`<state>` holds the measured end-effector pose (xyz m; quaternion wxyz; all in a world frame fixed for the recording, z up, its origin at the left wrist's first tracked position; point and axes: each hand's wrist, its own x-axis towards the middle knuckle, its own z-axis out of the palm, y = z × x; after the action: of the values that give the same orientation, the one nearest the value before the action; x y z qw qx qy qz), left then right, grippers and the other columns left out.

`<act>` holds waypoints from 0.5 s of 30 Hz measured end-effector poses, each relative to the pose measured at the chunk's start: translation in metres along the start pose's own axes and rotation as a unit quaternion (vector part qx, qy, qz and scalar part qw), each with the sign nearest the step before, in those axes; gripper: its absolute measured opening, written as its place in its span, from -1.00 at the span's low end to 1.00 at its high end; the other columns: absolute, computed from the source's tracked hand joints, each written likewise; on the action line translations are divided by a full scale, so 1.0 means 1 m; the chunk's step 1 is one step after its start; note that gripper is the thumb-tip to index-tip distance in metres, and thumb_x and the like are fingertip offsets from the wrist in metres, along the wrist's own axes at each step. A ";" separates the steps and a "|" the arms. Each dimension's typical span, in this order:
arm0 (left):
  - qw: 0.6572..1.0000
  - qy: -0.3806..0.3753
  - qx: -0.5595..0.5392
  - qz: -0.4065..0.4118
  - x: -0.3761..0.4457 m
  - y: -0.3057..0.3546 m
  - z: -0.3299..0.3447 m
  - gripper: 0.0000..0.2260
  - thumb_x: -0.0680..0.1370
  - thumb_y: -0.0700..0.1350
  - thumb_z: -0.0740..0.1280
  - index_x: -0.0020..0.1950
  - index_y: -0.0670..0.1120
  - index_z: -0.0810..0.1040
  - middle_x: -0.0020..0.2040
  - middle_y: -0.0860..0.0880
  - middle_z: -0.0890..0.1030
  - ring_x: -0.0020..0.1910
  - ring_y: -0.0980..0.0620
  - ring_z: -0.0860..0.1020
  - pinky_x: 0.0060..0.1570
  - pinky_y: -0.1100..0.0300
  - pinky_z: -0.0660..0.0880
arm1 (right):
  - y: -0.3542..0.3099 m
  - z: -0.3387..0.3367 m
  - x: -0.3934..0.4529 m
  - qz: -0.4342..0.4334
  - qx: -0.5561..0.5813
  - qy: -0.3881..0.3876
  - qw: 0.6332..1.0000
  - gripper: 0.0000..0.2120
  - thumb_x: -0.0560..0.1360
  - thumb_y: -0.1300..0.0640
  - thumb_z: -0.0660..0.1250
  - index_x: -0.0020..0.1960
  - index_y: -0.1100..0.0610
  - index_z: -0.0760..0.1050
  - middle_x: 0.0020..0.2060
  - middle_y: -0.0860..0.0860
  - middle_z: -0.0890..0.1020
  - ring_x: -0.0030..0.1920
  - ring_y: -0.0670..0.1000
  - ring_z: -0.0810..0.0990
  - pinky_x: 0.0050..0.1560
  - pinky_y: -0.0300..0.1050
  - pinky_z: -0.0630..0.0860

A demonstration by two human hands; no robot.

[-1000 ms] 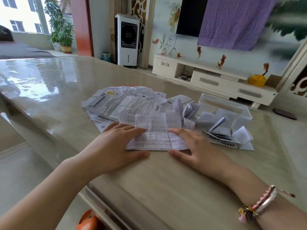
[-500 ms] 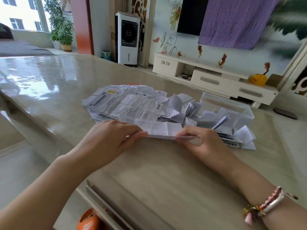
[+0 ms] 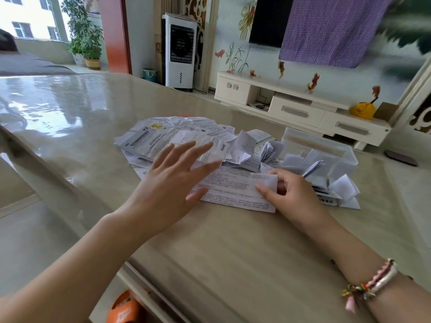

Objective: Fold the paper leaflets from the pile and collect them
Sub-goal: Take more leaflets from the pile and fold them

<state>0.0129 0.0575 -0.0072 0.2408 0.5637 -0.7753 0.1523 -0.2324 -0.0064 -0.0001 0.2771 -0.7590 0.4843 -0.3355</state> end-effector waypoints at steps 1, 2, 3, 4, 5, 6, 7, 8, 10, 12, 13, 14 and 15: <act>1.000 -0.020 -0.007 0.008 0.000 0.001 0.003 -0.57 0.55 0.16 0.20 0.42 0.14 0.41 0.51 0.05 0.29 0.52 -0.04 0.18 0.48 -0.08 0.12 | 0.001 0.000 0.000 -0.005 -0.018 0.008 1.000 -0.85 0.48 0.06 0.42 0.03 0.02 0.53 -0.16 -0.08 0.70 -0.15 -0.15 0.66 0.00 -0.03 0.60; 0.999 -0.047 -0.023 0.005 -0.001 0.002 0.005 -0.56 0.55 0.22 0.10 0.40 0.18 0.42 0.50 0.08 0.30 0.53 -0.01 0.13 0.50 -0.05 0.05 | 0.002 0.000 0.000 -0.014 -0.049 0.017 0.999 -0.82 0.47 0.04 0.42 0.05 -0.02 0.51 -0.19 -0.09 0.68 -0.18 -0.16 0.64 -0.03 -0.08 0.58; 0.996 -0.077 -0.042 -0.006 -0.001 0.003 0.007 -0.49 0.52 0.31 0.00 0.40 0.21 0.41 0.49 0.13 0.31 0.55 0.04 0.07 0.51 0.00 -0.04 | 0.003 0.000 -0.001 -0.026 -0.092 0.024 0.995 -0.78 0.46 0.02 0.42 0.08 -0.05 0.49 -0.23 -0.11 0.64 -0.23 -0.20 0.59 -0.09 -0.19 0.55; 0.993 -0.106 -0.056 -0.019 -0.001 0.004 0.010 -0.41 0.47 0.39 -0.08 0.41 0.24 0.38 0.48 0.19 0.31 0.55 0.10 0.01 0.51 0.04 -0.15 | 0.003 0.000 -0.002 -0.042 -0.136 0.027 0.989 -0.73 0.45 0.00 0.42 0.12 -0.06 0.48 -0.25 -0.14 0.57 -0.26 -0.22 0.53 -0.15 -0.29 0.48; 0.990 -0.126 -0.058 -0.029 -0.002 0.004 0.012 -0.34 0.42 0.45 -0.14 0.42 0.27 0.34 0.47 0.24 0.30 0.55 0.15 -0.04 0.50 0.06 -0.24 | 0.002 -0.002 -0.003 -0.061 -0.170 0.026 0.983 -0.69 0.45 -0.03 0.42 0.16 -0.05 0.47 -0.21 -0.17 0.52 -0.24 -0.21 0.49 -0.17 -0.32 0.41; 0.989 -0.136 -0.055 -0.035 -0.001 0.003 0.015 -0.30 0.39 0.49 -0.17 0.42 0.30 0.32 0.45 0.28 0.30 0.54 0.19 -0.06 0.48 0.07 -0.30 | 0.001 -0.003 -0.004 -0.083 -0.185 0.018 0.979 -0.65 0.44 -0.07 0.42 0.19 -0.05 0.46 -0.12 -0.19 0.49 -0.18 -0.21 0.46 -0.12 -0.32 0.38; 0.988 -0.140 -0.057 -0.038 -0.001 0.001 0.016 -0.28 0.36 0.51 -0.17 0.42 0.31 0.32 0.44 0.30 0.30 0.53 0.21 -0.04 0.47 0.08 -0.32 | 0.000 -0.005 -0.005 -0.105 -0.189 0.002 0.976 -0.60 0.43 -0.13 0.41 0.22 -0.06 0.46 -0.01 -0.19 0.47 -0.07 -0.24 0.44 0.00 -0.32 0.35; 0.987 -0.143 -0.066 -0.040 0.000 0.000 0.016 -0.27 0.34 0.54 -0.16 0.41 0.32 0.32 0.44 0.31 0.30 0.52 0.23 0.01 0.47 0.09 -0.31 | -0.002 -0.007 -0.005 -0.129 -0.191 -0.020 0.973 -0.54 0.40 -0.20 0.39 0.25 -0.07 0.46 0.11 -0.19 0.44 0.09 -0.24 0.41 0.13 -0.33 0.31; 0.984 -0.148 -0.092 -0.042 0.001 -0.002 0.016 -0.25 0.32 0.56 -0.13 0.40 0.30 0.35 0.43 0.29 0.33 0.48 0.28 0.13 0.47 0.15 -0.23 | -0.003 -0.012 -0.005 -0.160 -0.209 -0.072 0.962 -0.42 0.35 -0.33 0.33 0.30 -0.11 0.44 0.29 -0.23 0.38 0.31 -0.23 0.28 0.31 -0.31 0.17; 0.983 -0.138 -0.112 -0.038 0.001 -0.003 0.015 -0.25 0.32 0.57 -0.09 0.37 0.27 0.41 0.41 0.26 0.38 0.42 0.31 0.24 0.46 0.22 -0.13 | -0.002 -0.015 -0.004 -0.166 -0.220 -0.109 0.955 -0.38 0.33 -0.38 0.30 0.32 -0.15 0.43 0.33 -0.27 0.37 0.36 -0.27 0.23 0.35 -0.31 0.14; 0.984 -0.128 -0.118 -0.033 0.001 -0.003 0.014 -0.24 0.31 0.58 -0.08 0.34 0.26 0.45 0.38 0.26 0.42 0.39 0.31 0.29 0.44 0.26 -0.08 | 0.000 -0.017 -0.004 -0.169 -0.223 -0.120 0.953 -0.39 0.34 -0.39 0.30 0.32 -0.16 0.43 0.30 -0.27 0.40 0.33 -0.30 0.26 0.35 -0.32 0.17; 0.985 -0.119 -0.121 -0.028 0.001 -0.003 0.014 -0.25 0.31 0.58 -0.07 0.31 0.24 0.48 0.36 0.26 0.45 0.36 0.31 0.33 0.42 0.29 -0.04 | 0.001 -0.019 -0.003 -0.172 -0.228 -0.128 0.950 -0.41 0.37 -0.39 0.31 0.31 -0.15 0.44 0.26 -0.29 0.44 0.27 -0.35 0.30 0.32 -0.32 0.22; 0.986 -0.114 -0.122 -0.024 0.001 -0.004 0.013 -0.27 0.32 0.56 -0.04 0.29 0.23 0.51 0.32 0.26 0.49 0.33 0.30 0.36 0.41 0.30 -0.01 | 0.003 -0.019 -0.003 -0.178 -0.234 -0.133 0.946 -0.45 0.39 -0.36 0.32 0.29 -0.14 0.45 0.20 -0.31 0.47 0.18 -0.40 0.34 0.26 -0.30 0.29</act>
<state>0.0135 0.0488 -0.0173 0.2212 0.5619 -0.7970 -0.0147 -0.2499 -0.0066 0.0090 0.0891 -0.9143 0.3646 -0.1522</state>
